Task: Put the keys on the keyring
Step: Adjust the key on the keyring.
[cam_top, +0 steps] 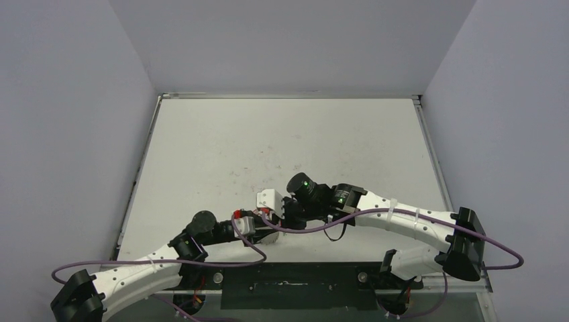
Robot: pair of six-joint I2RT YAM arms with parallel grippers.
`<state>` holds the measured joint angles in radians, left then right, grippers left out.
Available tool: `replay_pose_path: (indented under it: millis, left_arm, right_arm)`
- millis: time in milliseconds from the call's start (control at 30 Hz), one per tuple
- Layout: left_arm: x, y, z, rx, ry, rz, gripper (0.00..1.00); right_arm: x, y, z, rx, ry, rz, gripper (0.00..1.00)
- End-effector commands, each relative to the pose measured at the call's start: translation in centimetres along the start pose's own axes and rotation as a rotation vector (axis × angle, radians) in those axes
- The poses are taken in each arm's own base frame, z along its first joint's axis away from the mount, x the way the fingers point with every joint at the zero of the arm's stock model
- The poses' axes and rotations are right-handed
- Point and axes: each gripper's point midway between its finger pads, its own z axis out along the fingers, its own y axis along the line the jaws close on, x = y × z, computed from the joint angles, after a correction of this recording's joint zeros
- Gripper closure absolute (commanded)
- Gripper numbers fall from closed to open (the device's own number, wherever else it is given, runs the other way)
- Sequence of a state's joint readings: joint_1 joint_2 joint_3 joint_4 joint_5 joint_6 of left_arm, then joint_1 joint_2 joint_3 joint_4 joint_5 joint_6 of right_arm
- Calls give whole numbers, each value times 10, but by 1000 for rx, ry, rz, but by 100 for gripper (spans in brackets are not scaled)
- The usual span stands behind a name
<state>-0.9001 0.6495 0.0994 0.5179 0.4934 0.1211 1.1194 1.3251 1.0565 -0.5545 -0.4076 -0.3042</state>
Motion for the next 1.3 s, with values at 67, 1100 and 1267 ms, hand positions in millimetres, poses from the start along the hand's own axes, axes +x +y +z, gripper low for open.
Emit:
replay_pose_path:
  millis: [67, 1100, 1267]
  left_arm:
    - [-21, 4, 5, -14, -82, 14, 82]
    - [-31, -1, -10, -27, -170, 71, 100]
    - [-39, -6, -13, -5, -206, 89, 100]
  right_arm:
    - [-23, 3, -3, -7, -71, -46, 100]
    - [-26, -8, -24, 90, -353, -79, 49]
    - [-30, 1, -19, 31, -406, -133, 60]
